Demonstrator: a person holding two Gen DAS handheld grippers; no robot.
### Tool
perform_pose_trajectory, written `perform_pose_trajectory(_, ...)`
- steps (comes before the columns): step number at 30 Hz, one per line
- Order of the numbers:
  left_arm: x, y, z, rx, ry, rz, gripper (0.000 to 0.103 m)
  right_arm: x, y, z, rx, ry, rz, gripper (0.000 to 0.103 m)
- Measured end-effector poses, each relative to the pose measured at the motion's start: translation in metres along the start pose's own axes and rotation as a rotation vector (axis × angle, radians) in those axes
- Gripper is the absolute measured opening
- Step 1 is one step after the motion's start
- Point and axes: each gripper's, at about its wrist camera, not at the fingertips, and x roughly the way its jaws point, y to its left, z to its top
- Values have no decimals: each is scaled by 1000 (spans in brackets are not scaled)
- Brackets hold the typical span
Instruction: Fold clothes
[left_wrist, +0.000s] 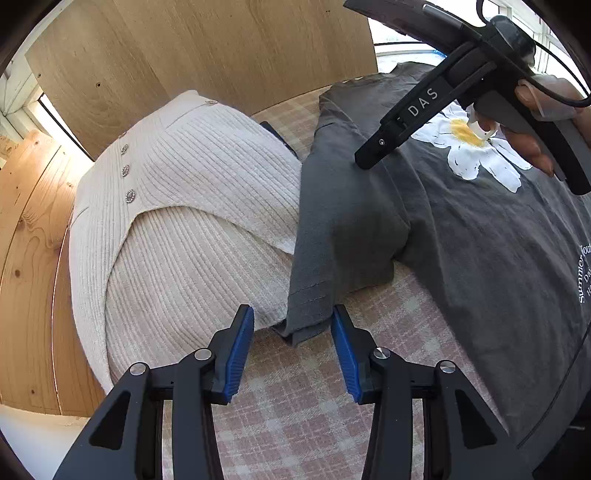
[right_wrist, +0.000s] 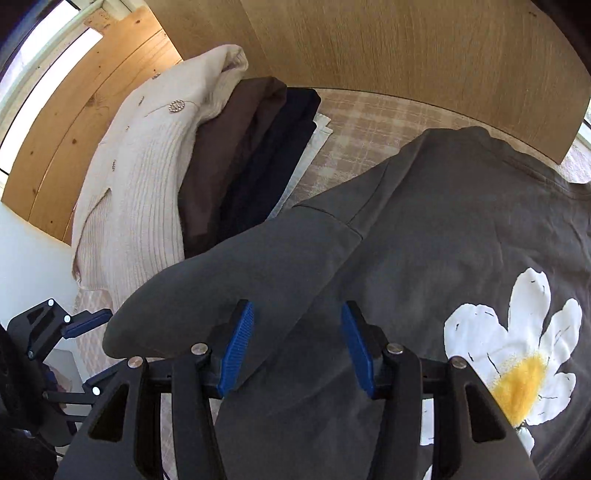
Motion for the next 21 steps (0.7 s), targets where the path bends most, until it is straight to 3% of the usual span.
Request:
perform_pose_trajectory(4,3,2,-2,-3,6,-27,40,7,-2,-1,27,19,50,49)
perform_pose_trajectory(6,4,1,-2,1,8,-31,38,8,3,0,13,19,71,43)
perform_pose_trajectory(7,4,2,-2,-5,11,-41,30,8,8,0,-4,22,82,31)
perform_pose_trajectory(9,5,6,-3,-24,22,-67,17,7,15,0,-35,28,97,21)
perform_pose_trajectory(10,4,7,-4,-33,26,-77,11,5,16,1,-45,25,99,16)
perform_pose_trajectory(11,4,9,-5,-41,28,-87,9,3,16,2,-45,19,107,5)
perform_pose_trajectory(14,-5,8,-7,-42,28,-123,3,-10,8,11,0,-24,177,4)
perform_pose_trajectory(21,-21,15,6,-74,-19,-214,3,-35,-13,55,144,-77,348,4)
